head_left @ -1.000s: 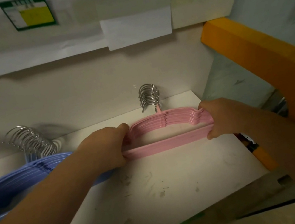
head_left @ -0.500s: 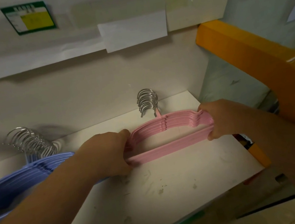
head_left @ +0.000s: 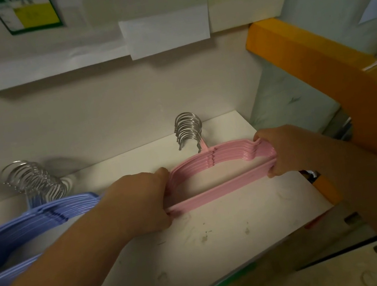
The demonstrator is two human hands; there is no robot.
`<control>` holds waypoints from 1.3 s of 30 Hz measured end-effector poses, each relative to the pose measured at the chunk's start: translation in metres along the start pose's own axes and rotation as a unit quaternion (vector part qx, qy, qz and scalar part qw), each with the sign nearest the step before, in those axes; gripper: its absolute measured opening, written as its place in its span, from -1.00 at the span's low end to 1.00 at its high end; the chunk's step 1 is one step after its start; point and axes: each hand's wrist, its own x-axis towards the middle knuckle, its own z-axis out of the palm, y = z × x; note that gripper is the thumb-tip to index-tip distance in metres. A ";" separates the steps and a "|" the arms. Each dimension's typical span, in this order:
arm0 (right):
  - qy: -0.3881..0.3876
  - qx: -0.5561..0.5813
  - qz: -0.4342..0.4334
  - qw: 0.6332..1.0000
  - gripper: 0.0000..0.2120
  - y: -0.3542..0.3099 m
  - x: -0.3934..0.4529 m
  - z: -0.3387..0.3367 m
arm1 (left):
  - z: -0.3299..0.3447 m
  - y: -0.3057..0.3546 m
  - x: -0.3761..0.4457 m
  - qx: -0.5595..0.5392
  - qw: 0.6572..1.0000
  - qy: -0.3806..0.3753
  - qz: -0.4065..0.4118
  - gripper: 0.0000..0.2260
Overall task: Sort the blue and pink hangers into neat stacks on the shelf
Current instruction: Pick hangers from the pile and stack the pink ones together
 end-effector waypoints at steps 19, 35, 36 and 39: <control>0.014 0.000 0.006 1.000 -0.36 0.001 -0.003 0.001 | 0.018 0.001 0.001 0.004 0.995 0.078 0.063 -0.10; -0.030 -0.002 0.025 0.999 -0.38 0.001 -0.007 -0.002 | 0.014 0.010 -0.008 0.016 0.995 0.078 0.057 -0.22; -0.029 -0.004 0.024 0.999 -0.38 0.002 -0.009 -0.002 | 0.014 0.011 -0.009 0.012 0.995 0.078 0.059 -0.21; -0.021 -0.006 0.024 0.999 -0.38 0.003 -0.014 0.001 | 0.014 0.012 -0.011 0.011 0.995 0.078 0.061 -0.18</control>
